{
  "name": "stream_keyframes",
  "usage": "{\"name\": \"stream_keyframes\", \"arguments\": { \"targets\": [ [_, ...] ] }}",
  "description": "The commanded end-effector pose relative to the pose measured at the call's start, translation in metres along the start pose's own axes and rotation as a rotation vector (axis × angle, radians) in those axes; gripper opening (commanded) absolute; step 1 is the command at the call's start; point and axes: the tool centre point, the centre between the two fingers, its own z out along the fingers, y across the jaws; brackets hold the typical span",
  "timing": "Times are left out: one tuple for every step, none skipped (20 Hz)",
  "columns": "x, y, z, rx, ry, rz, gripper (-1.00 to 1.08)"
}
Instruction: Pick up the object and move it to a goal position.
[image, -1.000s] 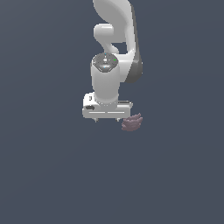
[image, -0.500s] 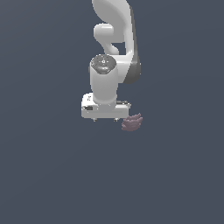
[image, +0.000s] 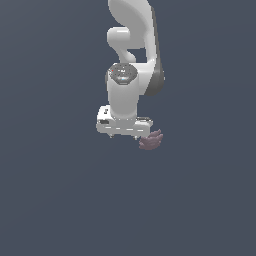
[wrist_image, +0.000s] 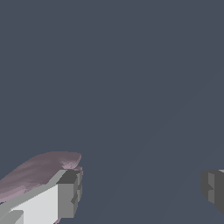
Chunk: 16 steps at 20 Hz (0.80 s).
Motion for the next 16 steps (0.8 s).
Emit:
{"name": "stream_keyframes", "arguments": {
  "targets": [
    [-0.001, -0.005, 0.001, 0.001, 0.001, 0.044, 1.00],
    [-0.002, -0.007, 0.001, 0.001, 0.001, 0.063, 1.00],
    [-0.002, -0.009, 0.001, 0.002, 0.002, 0.085, 1.00],
    [-0.003, -0.012, 0.002, 0.002, 0.002, 0.107, 1.00],
    [-0.004, -0.014, 0.002, 0.003, 0.003, 0.129, 1.00],
    [-0.004, -0.017, 0.002, 0.003, 0.003, 0.152, 1.00],
    [-0.005, -0.019, 0.003, 0.004, 0.003, 0.174, 1.00],
    [-0.006, -0.022, 0.003, 0.004, 0.004, 0.197, 1.00],
    [-0.007, -0.024, 0.003, 0.005, 0.004, 0.219, 1.00],
    [-0.007, -0.026, 0.004, 0.005, 0.005, 0.242, 1.00],
    [-0.008, -0.029, 0.004, 0.006, 0.005, 0.264, 1.00],
    [-0.009, -0.031, 0.005, 0.007, 0.005, 0.287, 1.00],
    [-0.009, -0.034, 0.005, 0.007, 0.006, 0.309, 1.00],
    [-0.010, -0.036, 0.005, 0.008, 0.006, 0.332, 1.00],
    [-0.011, -0.038, 0.006, 0.008, 0.006, 0.354, 1.00],
    [-0.012, -0.041, 0.006, 0.009, 0.006, 0.377, 1.00]
  ]
}}
